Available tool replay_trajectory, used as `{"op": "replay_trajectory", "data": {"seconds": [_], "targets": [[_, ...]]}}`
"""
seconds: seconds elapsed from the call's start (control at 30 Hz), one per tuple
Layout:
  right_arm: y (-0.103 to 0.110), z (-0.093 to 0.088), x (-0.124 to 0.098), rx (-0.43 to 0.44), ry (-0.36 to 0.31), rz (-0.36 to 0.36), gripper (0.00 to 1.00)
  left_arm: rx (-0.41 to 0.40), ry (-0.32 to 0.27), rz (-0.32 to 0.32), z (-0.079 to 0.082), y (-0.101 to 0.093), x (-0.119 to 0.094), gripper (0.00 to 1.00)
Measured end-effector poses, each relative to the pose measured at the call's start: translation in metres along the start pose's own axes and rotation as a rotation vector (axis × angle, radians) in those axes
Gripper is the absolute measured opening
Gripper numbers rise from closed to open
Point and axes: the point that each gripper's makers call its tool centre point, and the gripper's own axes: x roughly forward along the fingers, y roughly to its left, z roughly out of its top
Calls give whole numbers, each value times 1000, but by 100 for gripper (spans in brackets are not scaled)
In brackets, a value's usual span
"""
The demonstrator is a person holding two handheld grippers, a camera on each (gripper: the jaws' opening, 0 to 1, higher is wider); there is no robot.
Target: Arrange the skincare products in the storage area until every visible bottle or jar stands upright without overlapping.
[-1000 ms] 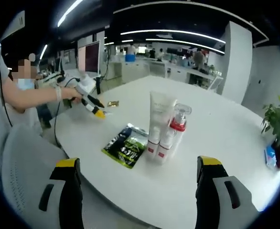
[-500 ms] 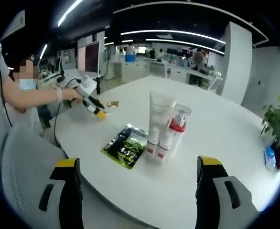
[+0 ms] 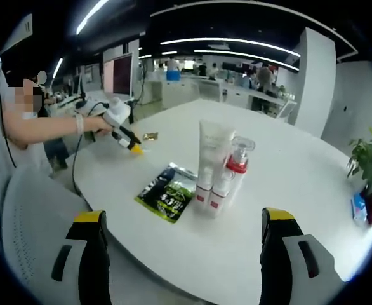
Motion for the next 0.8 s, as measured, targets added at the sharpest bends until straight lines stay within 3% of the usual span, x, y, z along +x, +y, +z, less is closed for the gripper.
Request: {"op": "replay_trajectory", "data": {"seconds": [0.23, 0.3, 0.5, 0.63, 0.8], "targets": [[1, 3, 0, 3, -13, 5, 100, 16, 8, -15, 0, -1, 1, 35], [0, 3, 0, 2, -14, 4, 100, 24, 11, -21, 0, -9, -2, 34], [-1, 4, 0, 3, -17, 2, 100, 46, 17, -45, 0, -3, 4, 34], [0, 5, -1, 3, -22, 2, 100, 66, 26, -61, -3, -15, -1, 34], [1, 6, -2, 2, -25, 6, 100, 99, 33, -88, -3, -18, 4, 34]]}}
